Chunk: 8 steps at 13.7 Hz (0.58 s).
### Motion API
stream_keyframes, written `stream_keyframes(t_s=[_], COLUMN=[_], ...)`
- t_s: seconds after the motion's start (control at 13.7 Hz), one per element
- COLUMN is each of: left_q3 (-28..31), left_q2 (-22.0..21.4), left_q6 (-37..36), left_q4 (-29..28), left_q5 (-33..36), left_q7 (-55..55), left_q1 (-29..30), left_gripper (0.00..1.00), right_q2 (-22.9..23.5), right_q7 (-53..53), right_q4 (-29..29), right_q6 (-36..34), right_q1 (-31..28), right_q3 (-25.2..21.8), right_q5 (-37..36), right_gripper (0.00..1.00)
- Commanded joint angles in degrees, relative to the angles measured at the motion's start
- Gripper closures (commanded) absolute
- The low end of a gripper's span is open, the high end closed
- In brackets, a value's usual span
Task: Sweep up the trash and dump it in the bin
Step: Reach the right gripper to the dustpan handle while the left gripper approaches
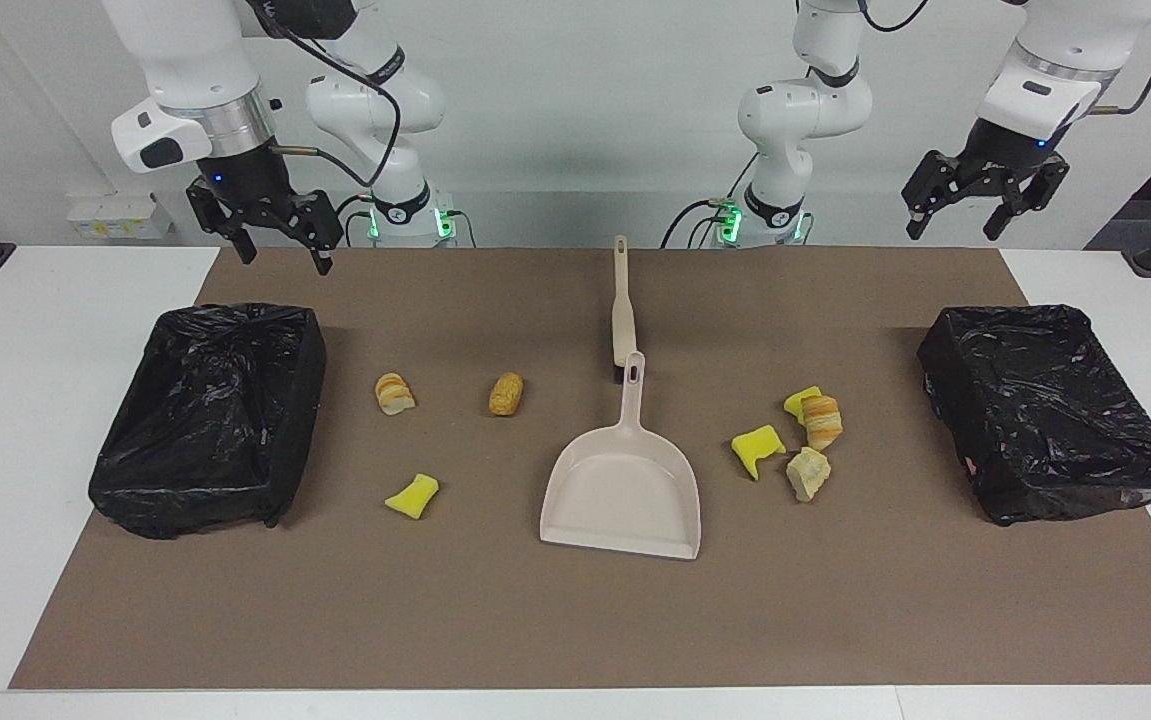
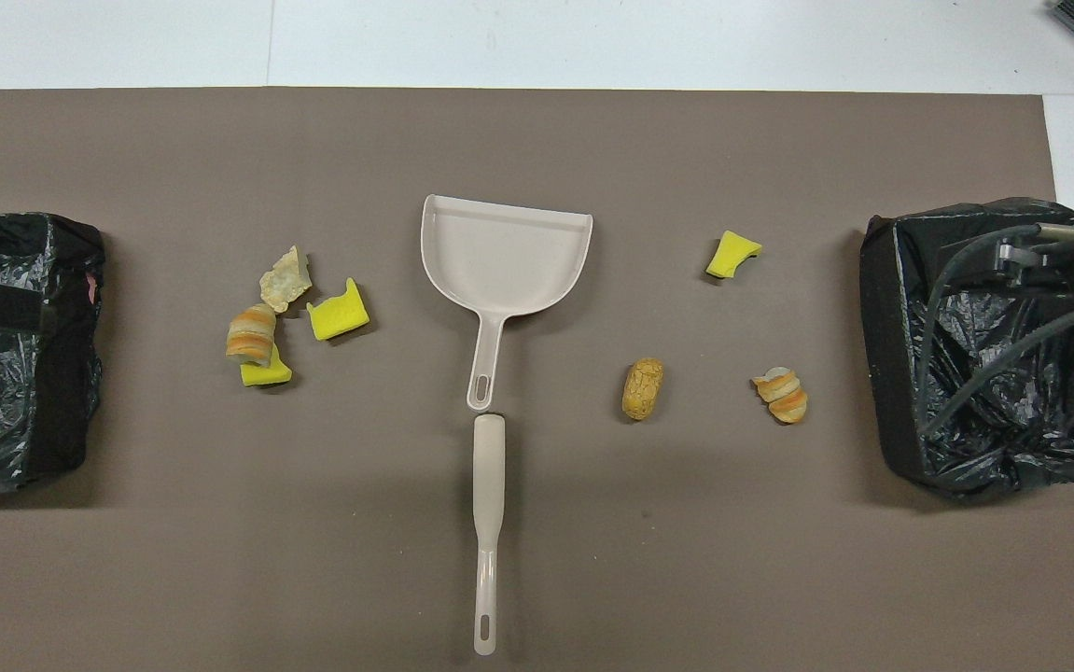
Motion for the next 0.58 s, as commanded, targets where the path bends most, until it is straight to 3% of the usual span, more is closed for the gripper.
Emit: stream_keyframes(t_s=[0.0,0.51], left_q3=[0.14,0.05], left_q2=[-0.79,-0.97], left_q6=[-0.91,-1.00], left_q4=[-0.31,-0.75], left_q5=[0.13,0.04], left_q7=[-0.51,-0.59], left_q1=[-0.14,-0.40], left_gripper=[0.00,0.00], right_q2=[-0.19,-0.19], right_q7=[-1.44,-0.82], right_q4=[0.42,0.42], right_q6=[-0.84,-1.01], right_q1=[-0.36,-0.45], right_q3=[0.08,-0.01], right_q5=[1.27,1.28], right_gripper=[0.00,0.00])
